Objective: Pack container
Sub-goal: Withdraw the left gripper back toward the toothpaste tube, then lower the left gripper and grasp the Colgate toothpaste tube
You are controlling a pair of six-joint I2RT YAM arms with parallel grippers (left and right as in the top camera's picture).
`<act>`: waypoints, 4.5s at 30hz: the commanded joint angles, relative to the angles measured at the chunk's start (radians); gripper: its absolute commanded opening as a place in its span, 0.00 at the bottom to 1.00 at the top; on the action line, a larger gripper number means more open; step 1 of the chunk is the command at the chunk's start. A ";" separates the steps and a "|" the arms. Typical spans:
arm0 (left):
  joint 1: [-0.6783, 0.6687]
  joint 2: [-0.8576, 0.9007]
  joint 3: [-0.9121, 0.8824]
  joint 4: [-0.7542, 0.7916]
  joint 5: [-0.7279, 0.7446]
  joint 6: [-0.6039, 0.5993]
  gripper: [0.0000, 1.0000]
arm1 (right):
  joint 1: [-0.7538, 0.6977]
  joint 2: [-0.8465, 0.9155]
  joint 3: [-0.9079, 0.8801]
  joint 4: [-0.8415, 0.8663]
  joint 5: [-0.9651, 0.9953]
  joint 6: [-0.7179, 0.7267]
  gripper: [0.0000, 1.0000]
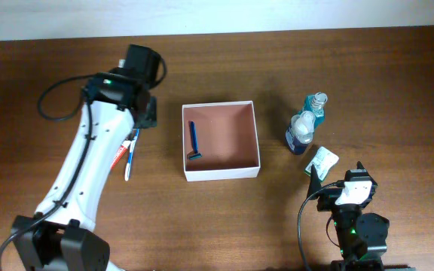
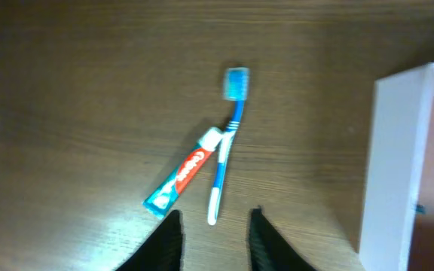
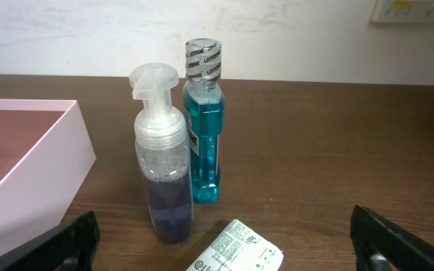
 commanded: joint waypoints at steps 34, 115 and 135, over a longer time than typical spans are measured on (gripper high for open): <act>0.290 0.005 -0.432 0.341 0.225 0.360 0.60 | 0.001 0.000 -0.005 -0.007 0.009 -0.003 0.98; 0.336 0.114 -0.578 0.597 0.352 0.449 0.27 | 0.001 0.000 -0.005 -0.007 0.009 -0.003 0.98; 0.336 0.114 -0.578 0.594 0.311 0.330 0.46 | 0.001 0.000 -0.005 -0.007 0.009 -0.003 0.98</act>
